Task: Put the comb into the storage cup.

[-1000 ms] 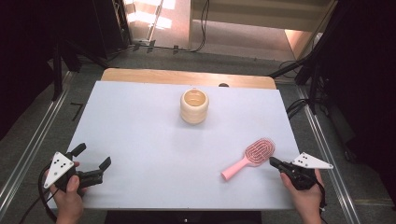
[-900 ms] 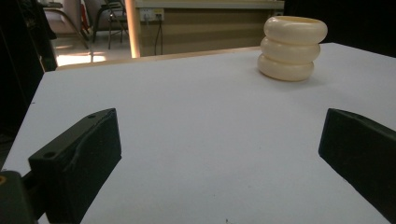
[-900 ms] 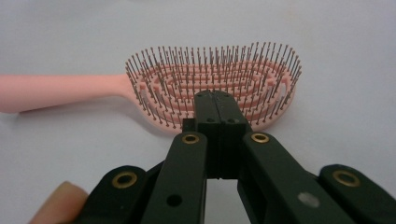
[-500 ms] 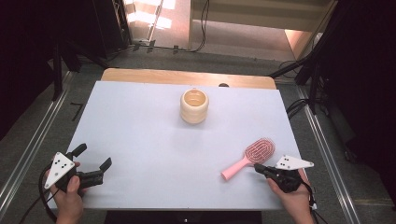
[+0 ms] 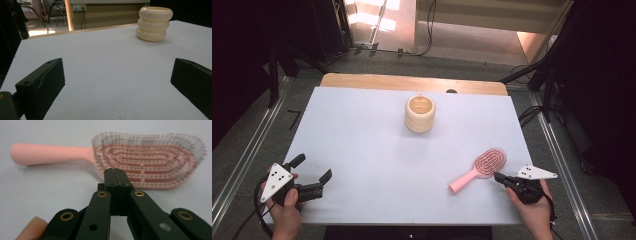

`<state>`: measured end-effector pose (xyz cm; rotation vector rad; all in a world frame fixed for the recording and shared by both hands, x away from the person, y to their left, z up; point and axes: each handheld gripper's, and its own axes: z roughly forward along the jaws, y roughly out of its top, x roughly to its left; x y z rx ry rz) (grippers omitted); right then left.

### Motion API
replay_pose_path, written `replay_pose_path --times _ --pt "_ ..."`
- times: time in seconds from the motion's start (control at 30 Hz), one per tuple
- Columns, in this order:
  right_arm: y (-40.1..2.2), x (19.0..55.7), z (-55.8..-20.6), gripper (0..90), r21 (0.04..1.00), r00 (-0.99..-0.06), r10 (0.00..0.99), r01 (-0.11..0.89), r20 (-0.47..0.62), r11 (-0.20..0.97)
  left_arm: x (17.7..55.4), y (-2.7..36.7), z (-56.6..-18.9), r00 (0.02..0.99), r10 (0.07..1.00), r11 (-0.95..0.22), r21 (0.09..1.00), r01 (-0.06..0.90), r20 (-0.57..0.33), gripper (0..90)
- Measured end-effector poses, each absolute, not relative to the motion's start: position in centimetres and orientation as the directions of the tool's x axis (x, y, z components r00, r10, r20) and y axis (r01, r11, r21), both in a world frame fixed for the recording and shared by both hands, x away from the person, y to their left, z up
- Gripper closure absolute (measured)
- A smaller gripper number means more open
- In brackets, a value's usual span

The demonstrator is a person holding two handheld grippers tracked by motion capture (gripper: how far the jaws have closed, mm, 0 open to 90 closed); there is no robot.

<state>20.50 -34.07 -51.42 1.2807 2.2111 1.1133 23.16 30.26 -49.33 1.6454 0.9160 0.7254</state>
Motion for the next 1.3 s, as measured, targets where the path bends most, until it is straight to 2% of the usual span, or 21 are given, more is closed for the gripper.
replay_pose_path --times 0.3,0.47,0.83,1.3 --pt "-36.1 22.2 -51.7 87.8 0.750 -0.372 0.922 0.639 0.104 0.173 23.2 30.2 -49.4 0.516 0.856 -0.140 0.968 0.207 0.013 0.1" --pt "-35.9 23.2 -51.7 87.8 0.728 -0.320 0.942 0.669 0.102 0.148 23.2 30.2 -49.4 0.516 0.856 -0.139 0.969 0.206 0.013 0.1" --pt "-35.8 24.9 -51.5 87.8 0.720 -0.308 0.947 0.677 0.094 0.149 23.2 30.2 -49.4 0.519 0.855 -0.138 0.969 0.207 0.011 0.1" --pt "-34.8 29.0 -51.3 87.8 0.716 -0.317 0.942 0.683 0.113 0.144 23.2 30.2 -49.4 0.519 0.855 -0.139 0.968 0.207 0.012 0.1"
